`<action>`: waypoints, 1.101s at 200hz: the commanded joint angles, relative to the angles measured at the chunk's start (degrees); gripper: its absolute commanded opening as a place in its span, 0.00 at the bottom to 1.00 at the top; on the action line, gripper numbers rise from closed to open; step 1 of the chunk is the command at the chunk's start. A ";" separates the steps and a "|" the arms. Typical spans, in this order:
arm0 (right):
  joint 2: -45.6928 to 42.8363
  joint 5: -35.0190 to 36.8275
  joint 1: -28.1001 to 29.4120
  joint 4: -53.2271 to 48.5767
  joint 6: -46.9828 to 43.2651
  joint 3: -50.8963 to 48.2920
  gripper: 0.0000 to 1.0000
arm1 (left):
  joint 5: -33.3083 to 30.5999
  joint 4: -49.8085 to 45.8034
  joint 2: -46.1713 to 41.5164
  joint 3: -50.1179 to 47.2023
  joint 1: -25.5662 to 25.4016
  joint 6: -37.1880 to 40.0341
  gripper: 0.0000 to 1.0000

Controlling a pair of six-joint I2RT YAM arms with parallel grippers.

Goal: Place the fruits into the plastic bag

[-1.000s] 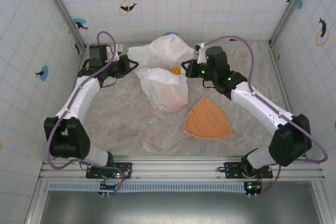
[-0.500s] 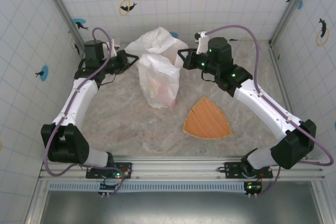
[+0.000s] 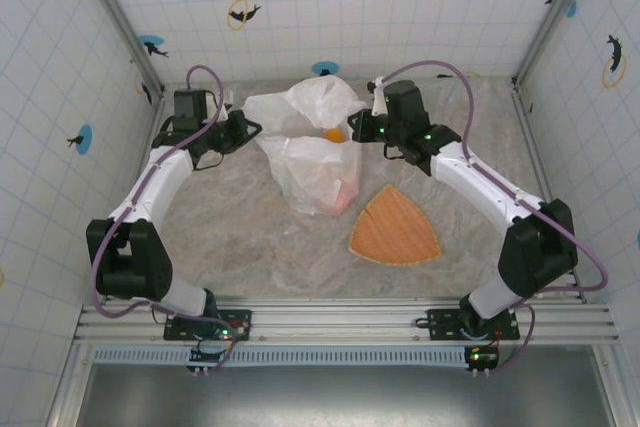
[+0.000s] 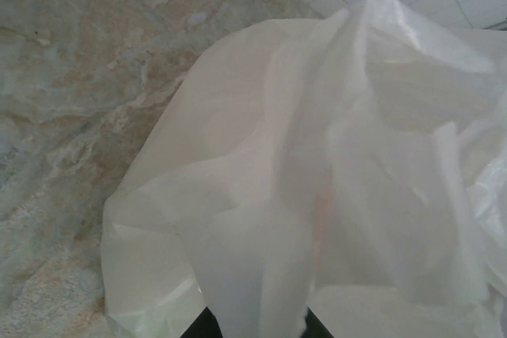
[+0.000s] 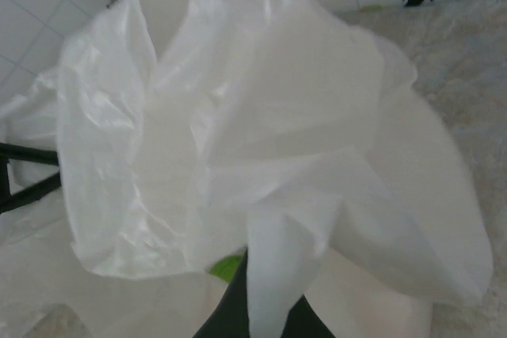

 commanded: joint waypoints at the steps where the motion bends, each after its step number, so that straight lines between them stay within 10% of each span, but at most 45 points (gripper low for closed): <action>1: -0.97 -1.48 -0.15 -0.11 -1.16 0.13 0.08 | -1.61 0.50 -1.20 0.15 0.36 1.69 0.09; 129: -11.55 1.36 -4.50 -5.71 -5.56 2.61 0.47 | -7.97 10.45 -14.77 -5.27 0.41 3.51 0.57; 220: -22.85 17.99 -10.98 -13.29 -14.73 -1.73 0.71 | -30.66 20.91 -32.36 -27.44 0.44 5.25 0.89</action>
